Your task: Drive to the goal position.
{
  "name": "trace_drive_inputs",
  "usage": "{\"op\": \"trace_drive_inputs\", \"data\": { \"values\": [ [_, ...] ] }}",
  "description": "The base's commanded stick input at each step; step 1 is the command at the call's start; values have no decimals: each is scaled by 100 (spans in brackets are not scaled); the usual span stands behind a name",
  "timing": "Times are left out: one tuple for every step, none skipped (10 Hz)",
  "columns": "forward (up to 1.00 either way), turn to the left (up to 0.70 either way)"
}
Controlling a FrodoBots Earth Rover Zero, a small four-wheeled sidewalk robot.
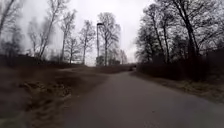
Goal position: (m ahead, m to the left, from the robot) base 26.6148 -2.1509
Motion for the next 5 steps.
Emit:
{"op": "trace_drive_inputs", "data": {
  "values": [
    [70,0],
    [70,0],
    [70,0],
    [70,0],
    [70,0]
  ]
}}
